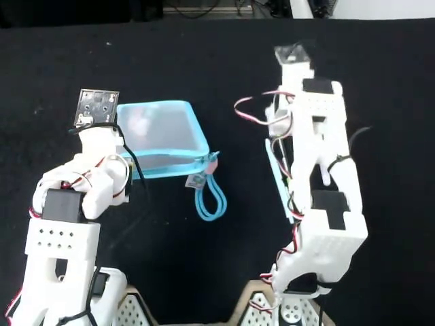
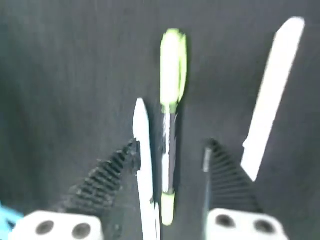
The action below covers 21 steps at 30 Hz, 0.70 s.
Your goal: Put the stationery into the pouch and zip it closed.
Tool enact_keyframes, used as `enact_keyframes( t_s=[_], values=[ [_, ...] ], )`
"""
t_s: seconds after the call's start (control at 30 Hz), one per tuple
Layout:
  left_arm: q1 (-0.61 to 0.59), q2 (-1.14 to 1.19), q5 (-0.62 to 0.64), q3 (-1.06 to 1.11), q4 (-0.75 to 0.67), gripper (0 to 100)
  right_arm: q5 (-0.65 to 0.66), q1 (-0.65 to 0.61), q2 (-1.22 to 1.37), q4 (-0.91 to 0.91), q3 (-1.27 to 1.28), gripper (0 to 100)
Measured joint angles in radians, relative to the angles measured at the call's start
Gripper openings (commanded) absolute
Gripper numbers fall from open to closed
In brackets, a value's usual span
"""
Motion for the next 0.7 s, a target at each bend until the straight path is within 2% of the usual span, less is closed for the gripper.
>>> enact_keyframes(
  t_s=[0.3, 0.7],
  values=[
    [0.000, 0.000, 0.000, 0.000, 0.000, 3, -0.008, 0.000, 0.331, -0.026, -0.262, 13.3],
    [0.000, 0.000, 0.000, 0.000, 0.000, 3, -0.008, 0.000, 0.700, 0.183, -0.801, 12.9]
  ],
)
